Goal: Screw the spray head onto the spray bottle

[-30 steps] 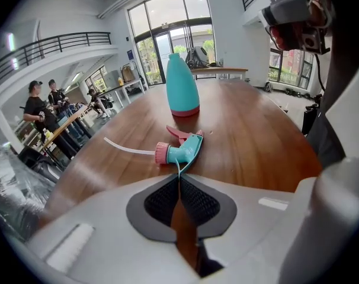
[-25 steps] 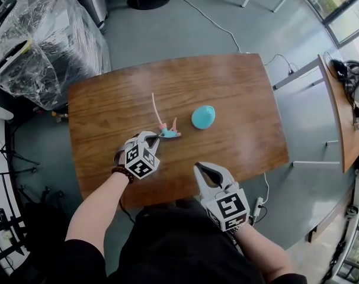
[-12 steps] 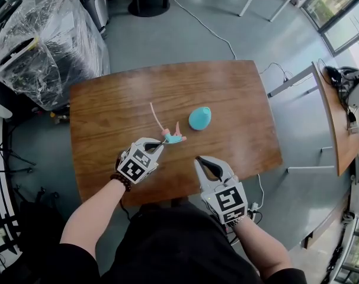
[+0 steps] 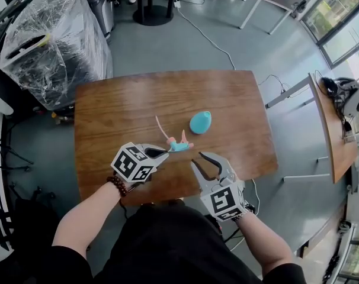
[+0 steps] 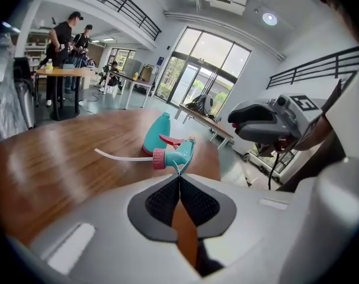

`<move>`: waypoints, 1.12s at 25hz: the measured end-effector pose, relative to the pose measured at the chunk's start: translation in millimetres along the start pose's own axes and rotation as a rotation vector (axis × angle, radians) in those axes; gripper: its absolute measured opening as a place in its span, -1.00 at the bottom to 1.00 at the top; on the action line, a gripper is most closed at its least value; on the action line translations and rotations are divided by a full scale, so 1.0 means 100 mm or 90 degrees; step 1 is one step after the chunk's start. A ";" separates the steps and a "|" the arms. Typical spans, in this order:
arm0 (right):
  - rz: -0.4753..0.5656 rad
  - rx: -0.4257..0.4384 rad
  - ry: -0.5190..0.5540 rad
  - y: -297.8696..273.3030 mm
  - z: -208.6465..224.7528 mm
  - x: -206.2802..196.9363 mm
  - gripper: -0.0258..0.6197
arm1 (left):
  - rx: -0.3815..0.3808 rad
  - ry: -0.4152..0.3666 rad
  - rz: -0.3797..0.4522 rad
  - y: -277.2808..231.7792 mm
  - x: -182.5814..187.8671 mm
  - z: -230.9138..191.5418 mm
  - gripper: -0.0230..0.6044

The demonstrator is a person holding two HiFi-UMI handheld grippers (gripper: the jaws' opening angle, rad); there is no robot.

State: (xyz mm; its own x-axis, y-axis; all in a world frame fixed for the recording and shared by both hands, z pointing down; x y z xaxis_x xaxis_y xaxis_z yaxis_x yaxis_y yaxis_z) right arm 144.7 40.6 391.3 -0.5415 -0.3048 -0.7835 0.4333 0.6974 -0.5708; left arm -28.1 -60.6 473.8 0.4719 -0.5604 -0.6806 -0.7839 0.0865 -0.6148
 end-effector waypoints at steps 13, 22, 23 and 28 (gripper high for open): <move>-0.091 0.044 0.521 -0.18 -0.47 0.23 -0.17 | -0.119 0.077 -0.047 0.22 0.13 0.23 -0.86; -0.160 0.087 0.647 -0.41 -0.58 0.12 -0.16 | -0.187 0.111 -0.065 0.25 0.17 0.39 -0.86; -0.169 0.090 0.655 -0.42 -0.58 0.11 -0.16 | -0.193 0.111 -0.068 0.26 0.17 0.41 -0.86; -0.202 0.099 0.679 -0.47 -0.58 0.03 -0.16 | -0.212 0.110 -0.077 0.26 0.18 0.48 -0.86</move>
State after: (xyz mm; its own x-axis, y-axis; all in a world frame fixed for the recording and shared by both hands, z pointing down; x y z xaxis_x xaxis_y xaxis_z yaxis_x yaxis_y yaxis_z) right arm 80.9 44.2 430.5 -0.9508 0.3084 -0.0292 0.2108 0.5751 -0.7904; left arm -20.5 -29.3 426.3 0.5163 -0.6828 -0.5169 -0.8283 -0.2448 -0.5040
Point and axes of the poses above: the fingertips, and each gripper's own axes: y backward along the fingers, z to its right, x out of its top, the point moved 10 cm from there along y, backward along the fingers, and after that the axes turned 4 degrees about x, right-handed, at the moved point
